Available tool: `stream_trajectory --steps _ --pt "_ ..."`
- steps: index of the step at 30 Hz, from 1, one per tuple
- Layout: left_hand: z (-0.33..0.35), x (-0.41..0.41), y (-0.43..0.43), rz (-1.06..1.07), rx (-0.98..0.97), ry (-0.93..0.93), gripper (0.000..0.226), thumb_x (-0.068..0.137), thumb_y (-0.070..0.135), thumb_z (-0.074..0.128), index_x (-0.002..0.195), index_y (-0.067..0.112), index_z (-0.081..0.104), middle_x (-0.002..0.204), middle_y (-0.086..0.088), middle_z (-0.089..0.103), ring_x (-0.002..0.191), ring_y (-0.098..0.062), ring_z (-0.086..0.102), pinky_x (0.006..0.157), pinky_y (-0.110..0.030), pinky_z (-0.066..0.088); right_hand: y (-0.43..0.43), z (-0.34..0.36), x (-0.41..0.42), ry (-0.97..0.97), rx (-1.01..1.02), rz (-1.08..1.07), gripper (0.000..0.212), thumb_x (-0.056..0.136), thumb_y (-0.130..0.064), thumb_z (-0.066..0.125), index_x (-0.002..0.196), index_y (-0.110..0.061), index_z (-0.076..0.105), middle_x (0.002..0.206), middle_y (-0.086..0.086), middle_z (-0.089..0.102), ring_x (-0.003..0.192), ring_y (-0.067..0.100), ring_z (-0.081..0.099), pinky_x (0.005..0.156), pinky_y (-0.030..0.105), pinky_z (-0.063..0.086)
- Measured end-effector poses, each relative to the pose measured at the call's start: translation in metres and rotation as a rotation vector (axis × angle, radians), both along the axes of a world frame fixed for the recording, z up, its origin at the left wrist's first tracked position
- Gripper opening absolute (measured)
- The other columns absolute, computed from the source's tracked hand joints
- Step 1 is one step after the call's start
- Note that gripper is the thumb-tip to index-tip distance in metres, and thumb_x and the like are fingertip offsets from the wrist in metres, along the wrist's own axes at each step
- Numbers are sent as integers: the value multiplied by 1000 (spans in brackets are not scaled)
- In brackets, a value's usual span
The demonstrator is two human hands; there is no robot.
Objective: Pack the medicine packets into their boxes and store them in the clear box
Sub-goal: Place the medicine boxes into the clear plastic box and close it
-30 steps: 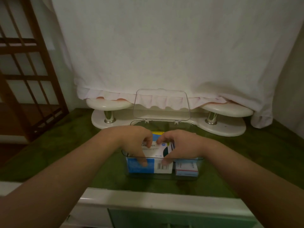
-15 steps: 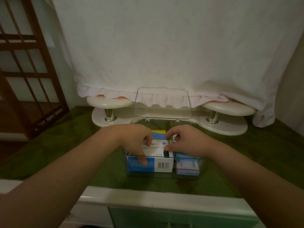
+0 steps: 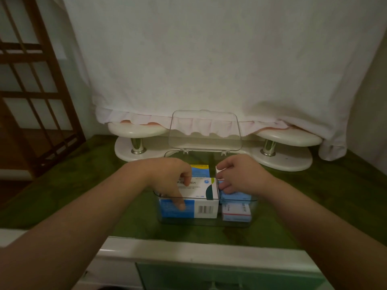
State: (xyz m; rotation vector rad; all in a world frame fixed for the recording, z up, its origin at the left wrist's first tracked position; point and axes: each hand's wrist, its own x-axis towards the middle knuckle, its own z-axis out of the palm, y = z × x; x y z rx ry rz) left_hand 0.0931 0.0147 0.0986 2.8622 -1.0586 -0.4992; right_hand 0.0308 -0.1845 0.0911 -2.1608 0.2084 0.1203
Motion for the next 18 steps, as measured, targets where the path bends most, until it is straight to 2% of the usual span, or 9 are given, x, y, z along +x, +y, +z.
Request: stream_trajectory --steps 4,8,11,16,18 --pt "-1 -1 1 -7 -10 -4 48 72 49 80 106 37 49 131 10 48 113 -14 44 84 -24 41 3 1 -4 38 109 -55 30 97 -4 55 126 -8 57 108 14 69 82 21 72 60 25 60" --pt "-1 -1 1 -4 -15 -3 48 72 48 81 106 37 50 131 10 49 114 -15 45 84 -24 40 5 3 -7 51 171 -84 29 98 -3 53 127 -6 57 113 18 68 89 26 72 63 28 62" --pt "-1 -1 2 1 -17 3 49 72 48 81 109 36 51 131 10 48 116 -15 44 87 -25 41 7 2 -8 47 168 -87 31 98 -4 53 129 -6 56 111 15 68 87 25 72 60 26 61" --pt "0 -3 2 7 -15 -1 51 73 47 80 114 34 53 132 10 48 116 -15 44 88 -25 41 7 6 -11 95 148 -52 32 99 -7 52 131 -12 53 114 14 66 84 27 74 66 35 63" --pt "0 -3 3 10 -14 -5 50 73 47 80 113 34 53 132 9 48 118 -16 45 88 -25 40 9 8 -14 110 105 -25 30 100 -10 51 129 -15 54 113 11 67 80 25 75 62 33 63"
